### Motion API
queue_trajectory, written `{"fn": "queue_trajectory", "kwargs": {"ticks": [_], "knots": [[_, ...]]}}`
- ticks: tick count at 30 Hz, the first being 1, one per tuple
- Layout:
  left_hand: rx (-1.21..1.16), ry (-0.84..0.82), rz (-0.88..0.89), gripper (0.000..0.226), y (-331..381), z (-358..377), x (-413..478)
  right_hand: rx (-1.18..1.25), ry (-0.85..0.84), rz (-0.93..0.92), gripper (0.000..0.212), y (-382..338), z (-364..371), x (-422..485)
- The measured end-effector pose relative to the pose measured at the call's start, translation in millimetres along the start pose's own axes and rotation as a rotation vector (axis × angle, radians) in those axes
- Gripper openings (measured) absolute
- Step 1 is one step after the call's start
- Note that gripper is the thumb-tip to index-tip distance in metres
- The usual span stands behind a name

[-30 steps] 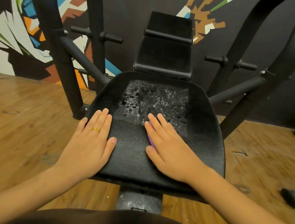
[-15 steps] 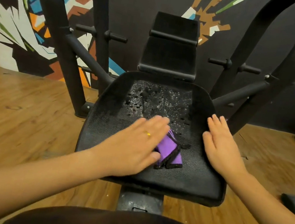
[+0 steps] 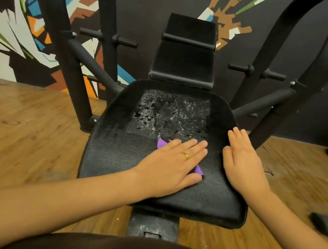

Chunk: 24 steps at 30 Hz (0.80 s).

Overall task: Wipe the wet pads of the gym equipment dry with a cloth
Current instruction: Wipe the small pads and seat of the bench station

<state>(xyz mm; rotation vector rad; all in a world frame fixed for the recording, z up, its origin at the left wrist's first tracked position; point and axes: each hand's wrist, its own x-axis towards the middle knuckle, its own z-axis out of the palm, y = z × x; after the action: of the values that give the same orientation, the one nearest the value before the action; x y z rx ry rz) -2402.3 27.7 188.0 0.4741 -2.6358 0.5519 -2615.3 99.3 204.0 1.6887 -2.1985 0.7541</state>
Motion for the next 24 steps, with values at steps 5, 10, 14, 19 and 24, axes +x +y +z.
{"fn": "queue_trajectory", "kwargs": {"ticks": [5, 10, 14, 19, 24], "knots": [[-0.005, -0.040, -0.081, 0.074, -8.4, -1.5, -14.9, 0.000, -0.004, -0.005, 0.052, -0.8, -1.8, -0.4], [0.004, -0.066, -0.210, 0.070, -39.5, -9.0, -56.5, 0.018, -0.001, -0.010, 0.053, 2.6, 0.5, -0.3], [0.064, -0.079, -0.326, 0.067, -70.6, -17.0, -86.0, 0.016, -0.006, -0.006, 0.053, 2.6, 0.1, 0.2], [0.131, -0.104, -0.409, 0.071, -79.9, -16.8, -72.1, 0.018, 0.000, 0.000, 0.053, 1.7, 0.0, -0.1], [0.047, -0.139, -0.565, 0.081, -94.7, -24.1, -58.5, 0.019, -0.004, 0.005, 0.053, 1.8, -0.2, -0.5]]}}
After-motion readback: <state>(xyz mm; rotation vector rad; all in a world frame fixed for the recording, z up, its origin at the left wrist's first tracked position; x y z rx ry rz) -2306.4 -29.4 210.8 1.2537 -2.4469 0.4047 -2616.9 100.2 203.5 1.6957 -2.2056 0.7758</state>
